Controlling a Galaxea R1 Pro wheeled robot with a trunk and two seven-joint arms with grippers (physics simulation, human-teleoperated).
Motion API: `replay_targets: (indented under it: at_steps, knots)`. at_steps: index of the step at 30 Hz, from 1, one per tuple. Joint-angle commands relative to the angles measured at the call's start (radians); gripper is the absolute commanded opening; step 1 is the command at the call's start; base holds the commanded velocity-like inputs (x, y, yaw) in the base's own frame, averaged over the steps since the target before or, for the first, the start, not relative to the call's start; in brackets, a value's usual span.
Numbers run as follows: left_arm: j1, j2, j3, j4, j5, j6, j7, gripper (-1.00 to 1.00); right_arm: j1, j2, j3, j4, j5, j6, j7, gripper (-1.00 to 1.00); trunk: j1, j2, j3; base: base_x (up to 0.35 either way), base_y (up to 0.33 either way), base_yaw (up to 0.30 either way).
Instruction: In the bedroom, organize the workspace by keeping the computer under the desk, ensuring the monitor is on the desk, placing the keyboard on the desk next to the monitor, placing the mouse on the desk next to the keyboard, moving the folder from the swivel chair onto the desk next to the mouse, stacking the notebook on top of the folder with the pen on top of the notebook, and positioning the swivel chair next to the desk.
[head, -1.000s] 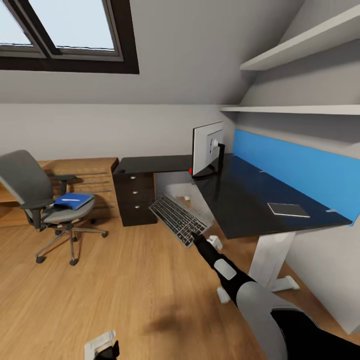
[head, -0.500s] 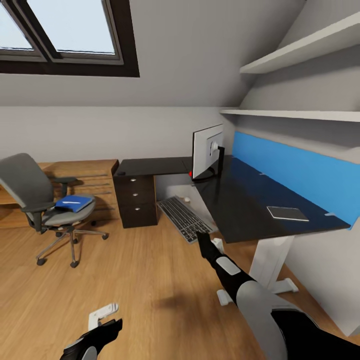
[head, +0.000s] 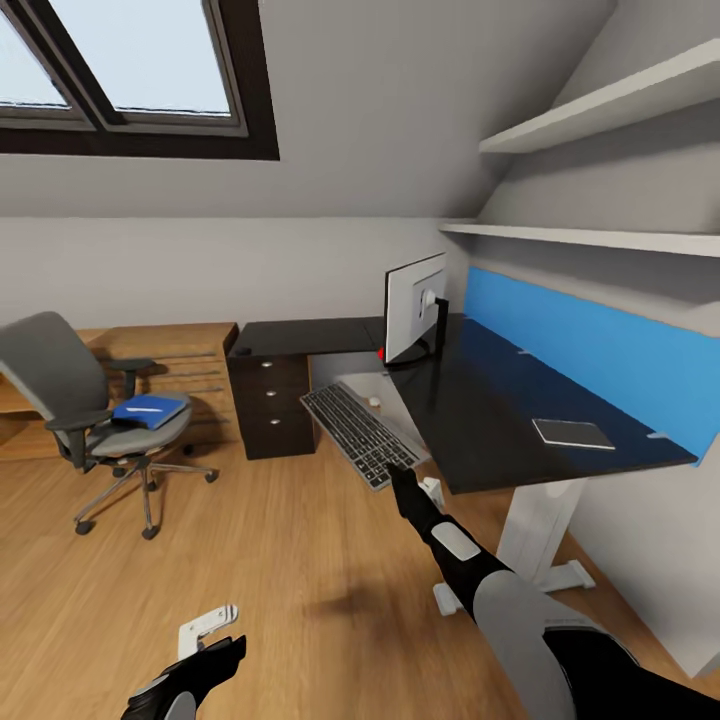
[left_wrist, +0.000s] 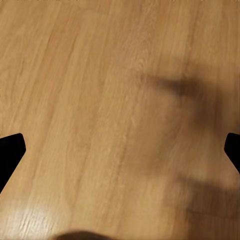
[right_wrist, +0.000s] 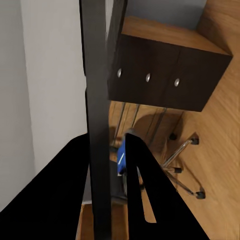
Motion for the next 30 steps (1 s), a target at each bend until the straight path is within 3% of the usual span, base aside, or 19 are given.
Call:
replay_targets:
  at_steps: [1,15,30]
  knots:
    - [-0.001,0.001,-0.003,-0.001,0.010,0.001,0.010,1.00,0.000,0.000,-0.007,0.001,-0.007,0.009,0.008,-1.00,-0.004,0.007,0.002,0.000,0.000,0.000]
    - [-0.001,0.001,-0.003,-0.004,0.009,0.000,0.006,1.00,0.000,0.000,-0.007,0.001,-0.009,0.003,0.009,-1.00,-0.058,0.105,0.062,0.034,0.000,0.169]
    - [-0.001,0.001,-0.004,-0.004,0.010,0.001,0.006,1.00,0.000,0.000,-0.006,0.001,-0.009,0.011,0.012,-1.00,-0.115,0.210,0.124,0.300,0.000,0.148]
